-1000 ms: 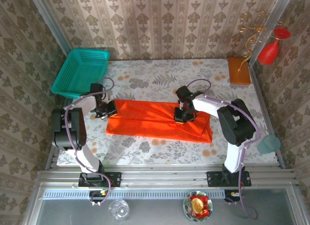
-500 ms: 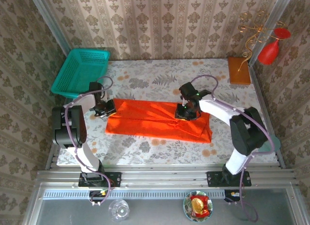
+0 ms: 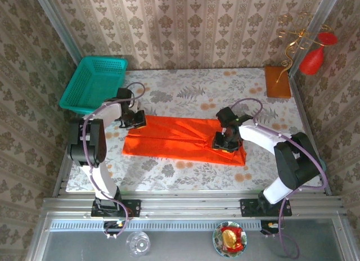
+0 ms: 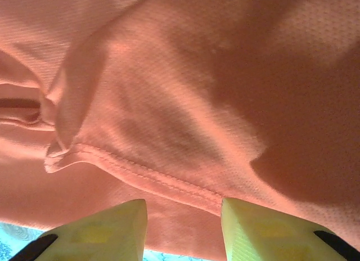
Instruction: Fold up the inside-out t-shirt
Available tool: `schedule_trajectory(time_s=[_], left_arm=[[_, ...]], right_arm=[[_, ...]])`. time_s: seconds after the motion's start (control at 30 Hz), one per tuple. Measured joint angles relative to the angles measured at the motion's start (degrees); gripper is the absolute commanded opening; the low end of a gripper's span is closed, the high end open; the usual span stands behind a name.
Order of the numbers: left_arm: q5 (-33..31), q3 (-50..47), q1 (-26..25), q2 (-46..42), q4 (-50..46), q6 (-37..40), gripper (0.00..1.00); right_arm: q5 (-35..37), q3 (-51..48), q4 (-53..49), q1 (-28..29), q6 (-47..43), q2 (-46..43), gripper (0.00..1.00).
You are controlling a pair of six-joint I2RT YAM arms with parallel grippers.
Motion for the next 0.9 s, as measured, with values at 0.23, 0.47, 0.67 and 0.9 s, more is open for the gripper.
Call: schedule_trajectory(time_s=[0.23,0.47,0.67,0.9], left_arm=[[-0.66,-1.90,2.10,1.81,0.22,0.55,0.05],[-0.52,-5.38,2.78,-1.77,1.01,0.52,0.06],[-0.50,-5.70,2.60,-5.68,1.03,0.46,0.06],[-0.55,-5.70,1.86,-8.41,0.31,0.07,0.06]], right_arm=[[-0.13,-2.49,2.03,-4.17,-0.39,1.86,0.40],[0.04,-0.87,-1.57,-8.90,-5.53,-2.56,0.43],[5.42,5.84,-7.28,-13.79,-13.49,-0.35,0.46],[7.67,9.79,-9.62,-15.96,-19.21,9.18,0.54]])
